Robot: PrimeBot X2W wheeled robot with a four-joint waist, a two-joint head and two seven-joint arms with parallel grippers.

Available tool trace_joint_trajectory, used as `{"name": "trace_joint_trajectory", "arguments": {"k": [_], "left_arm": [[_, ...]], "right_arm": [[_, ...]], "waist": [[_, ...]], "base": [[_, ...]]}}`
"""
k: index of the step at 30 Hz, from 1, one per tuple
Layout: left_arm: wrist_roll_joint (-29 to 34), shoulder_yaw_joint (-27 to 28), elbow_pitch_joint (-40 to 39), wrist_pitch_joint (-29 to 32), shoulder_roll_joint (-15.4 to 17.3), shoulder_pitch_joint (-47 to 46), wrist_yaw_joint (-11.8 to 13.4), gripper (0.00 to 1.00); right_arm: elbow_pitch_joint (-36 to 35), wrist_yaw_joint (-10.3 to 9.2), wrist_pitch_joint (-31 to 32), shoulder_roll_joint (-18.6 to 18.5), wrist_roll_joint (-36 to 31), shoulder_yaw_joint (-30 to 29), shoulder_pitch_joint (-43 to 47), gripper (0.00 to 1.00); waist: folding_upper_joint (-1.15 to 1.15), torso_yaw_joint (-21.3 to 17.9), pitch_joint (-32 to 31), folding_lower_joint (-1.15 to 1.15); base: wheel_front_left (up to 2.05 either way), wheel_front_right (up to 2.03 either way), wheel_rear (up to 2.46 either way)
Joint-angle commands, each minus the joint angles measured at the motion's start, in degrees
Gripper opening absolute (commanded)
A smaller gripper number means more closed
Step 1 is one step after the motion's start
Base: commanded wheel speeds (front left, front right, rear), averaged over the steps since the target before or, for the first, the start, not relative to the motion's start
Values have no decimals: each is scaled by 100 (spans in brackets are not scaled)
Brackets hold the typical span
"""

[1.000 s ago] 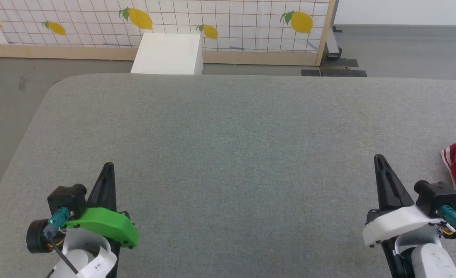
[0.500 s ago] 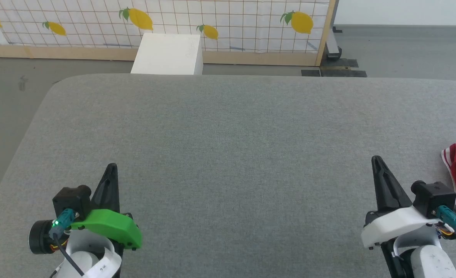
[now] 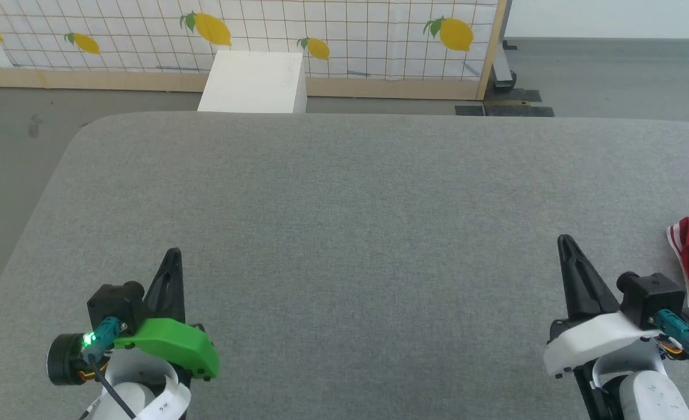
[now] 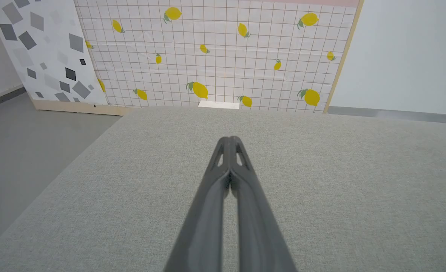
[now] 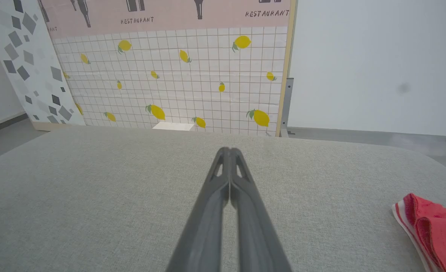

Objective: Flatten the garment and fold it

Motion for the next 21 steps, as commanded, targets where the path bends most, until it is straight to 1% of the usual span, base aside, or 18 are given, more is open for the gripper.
{"name": "trace_joint_trajectory", "arguments": {"k": [1, 21], "left_arm": [[96, 43, -45, 27, -61, 116, -31, 0], [565, 254, -180, 179, -325, 224, -135, 0]], "right_arm": [[-72, -5, 52, 3, -48, 19, 115, 0], [-304, -6, 257, 4, -171, 96, 222, 0]], "waist": [[0, 0, 0, 0], [0, 4, -5, 0]], "base": [[0, 0, 0], [0, 0, 0]]}}
